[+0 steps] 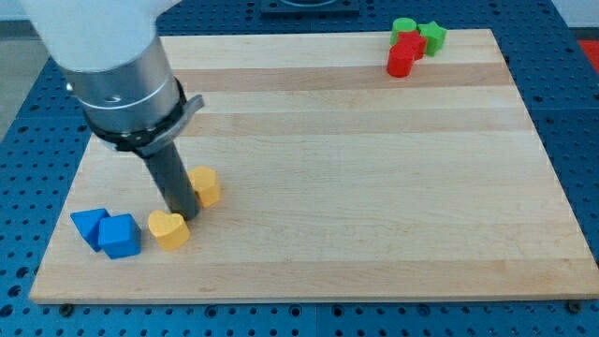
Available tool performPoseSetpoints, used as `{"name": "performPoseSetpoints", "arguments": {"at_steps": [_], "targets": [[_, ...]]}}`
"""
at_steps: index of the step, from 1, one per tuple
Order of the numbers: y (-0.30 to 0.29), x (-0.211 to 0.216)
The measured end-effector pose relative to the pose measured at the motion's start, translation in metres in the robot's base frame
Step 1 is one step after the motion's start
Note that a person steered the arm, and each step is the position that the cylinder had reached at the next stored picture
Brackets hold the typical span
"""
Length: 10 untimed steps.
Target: Move the yellow heart to the left of the yellow hexagon
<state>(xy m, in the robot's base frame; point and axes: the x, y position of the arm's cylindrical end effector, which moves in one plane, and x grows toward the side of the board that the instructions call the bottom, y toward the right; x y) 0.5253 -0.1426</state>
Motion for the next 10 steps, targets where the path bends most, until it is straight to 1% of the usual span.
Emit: {"name": "performPoseSetpoints", "arguments": {"at_steps": [1,2,3,4,6,9,10], "targets": [[0.031,0.0],[0.041,0.013],[0.041,0.052],[0.038,0.08],[0.013,0.084],[0.001,0.063],[-0.014,0.063]]}}
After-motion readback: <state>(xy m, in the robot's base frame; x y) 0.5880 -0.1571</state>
